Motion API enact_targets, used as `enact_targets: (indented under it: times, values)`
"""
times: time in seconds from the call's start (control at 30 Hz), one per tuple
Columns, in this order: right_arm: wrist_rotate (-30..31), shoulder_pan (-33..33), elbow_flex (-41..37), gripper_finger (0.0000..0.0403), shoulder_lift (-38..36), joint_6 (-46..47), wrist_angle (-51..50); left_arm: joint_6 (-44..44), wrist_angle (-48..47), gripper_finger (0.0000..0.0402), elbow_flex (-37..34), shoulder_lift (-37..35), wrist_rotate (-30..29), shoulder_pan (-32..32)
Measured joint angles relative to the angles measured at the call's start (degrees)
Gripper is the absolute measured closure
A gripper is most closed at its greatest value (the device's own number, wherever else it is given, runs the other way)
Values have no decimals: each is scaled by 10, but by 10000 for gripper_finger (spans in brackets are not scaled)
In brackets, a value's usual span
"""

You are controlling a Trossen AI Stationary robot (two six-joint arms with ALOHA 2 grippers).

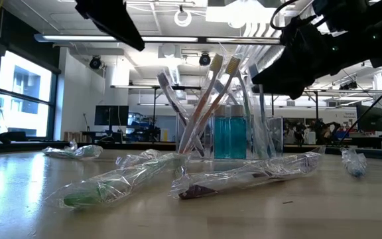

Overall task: Pick & Place toothbrushing station
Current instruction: Put the left blue toothbrush into the wire organizer

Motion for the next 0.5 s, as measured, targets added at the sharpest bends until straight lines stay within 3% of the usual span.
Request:
enact_targets:
  times: [0.27, 0.5]
  values:
    - [7, 1, 0, 194, -34, -23, 2, -45, -6, 277, 0, 2, 35, 0]
    - [11, 48, 0, 207, -89, -70, 3, -43, 13, 277, 0, 40, 53, 0]
